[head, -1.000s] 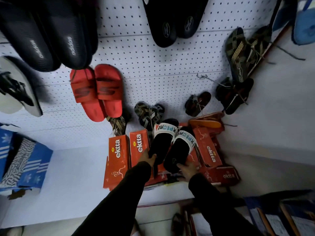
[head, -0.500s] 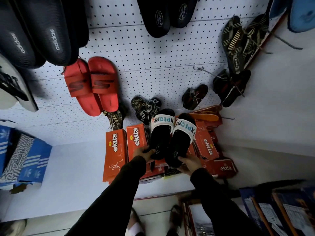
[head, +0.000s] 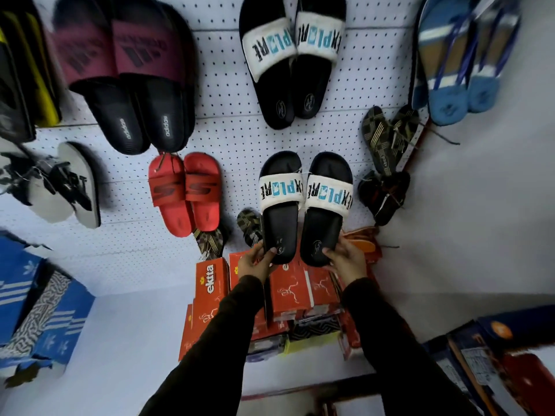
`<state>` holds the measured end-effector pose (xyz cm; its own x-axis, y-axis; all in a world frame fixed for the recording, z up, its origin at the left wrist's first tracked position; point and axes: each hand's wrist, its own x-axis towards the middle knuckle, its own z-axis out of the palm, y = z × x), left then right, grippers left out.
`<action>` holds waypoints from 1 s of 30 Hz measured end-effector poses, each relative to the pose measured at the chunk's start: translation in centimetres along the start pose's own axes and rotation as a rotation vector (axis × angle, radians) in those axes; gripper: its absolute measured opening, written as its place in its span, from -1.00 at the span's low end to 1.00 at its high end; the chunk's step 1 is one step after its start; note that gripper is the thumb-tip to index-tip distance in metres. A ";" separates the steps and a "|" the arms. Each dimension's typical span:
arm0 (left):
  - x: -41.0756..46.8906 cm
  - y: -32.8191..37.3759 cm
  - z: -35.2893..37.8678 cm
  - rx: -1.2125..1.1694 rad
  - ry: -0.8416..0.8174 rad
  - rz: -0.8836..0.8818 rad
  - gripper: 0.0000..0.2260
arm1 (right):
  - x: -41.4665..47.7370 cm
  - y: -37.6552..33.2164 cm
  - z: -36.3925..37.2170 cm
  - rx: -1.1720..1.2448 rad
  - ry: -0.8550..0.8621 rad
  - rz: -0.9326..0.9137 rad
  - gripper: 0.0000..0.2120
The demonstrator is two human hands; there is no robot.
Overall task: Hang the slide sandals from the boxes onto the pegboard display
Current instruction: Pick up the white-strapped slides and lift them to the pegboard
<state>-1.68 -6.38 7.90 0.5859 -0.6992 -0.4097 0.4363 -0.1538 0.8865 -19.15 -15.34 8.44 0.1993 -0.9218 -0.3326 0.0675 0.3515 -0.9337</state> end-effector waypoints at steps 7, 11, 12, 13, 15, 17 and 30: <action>-1.2 6.9 3.1 -0.084 -0.001 0.227 -0.51 | -0.2 -7.5 1.4 -0.004 -0.002 -0.259 -0.51; -1.8 11.1 4.6 -0.138 -0.038 0.337 -0.53 | -0.5 -12.4 2.1 0.049 -0.028 -0.340 -0.48; -1.9 12.1 4.9 -0.161 -0.047 0.361 -0.53 | -0.7 -13.5 2.2 0.051 -0.035 -0.367 -0.47; -2.0 13.3 5.3 -0.180 -0.051 0.386 -0.53 | -0.8 -14.9 2.4 0.060 -0.044 -0.394 -0.47; -2.2 15.4 6.1 -0.206 -0.050 0.433 -0.52 | -1.1 -17.4 2.8 0.082 -0.059 -0.434 -0.47; -2.3 17.6 6.8 -0.220 -0.054 0.477 -0.52 | -1.1 -19.8 3.2 0.090 -0.065 -0.465 -0.48; 0.6 25.1 10.8 -0.235 -0.044 0.488 -0.55 | 4.0 -27.7 5.3 0.047 -0.139 -0.432 -0.51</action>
<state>2.22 -18.20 32.30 0.7315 -0.6799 0.0515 0.2646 0.3526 0.8976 -15.02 -27.90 33.70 0.2727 -0.9558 0.1097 0.2165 -0.0501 -0.9750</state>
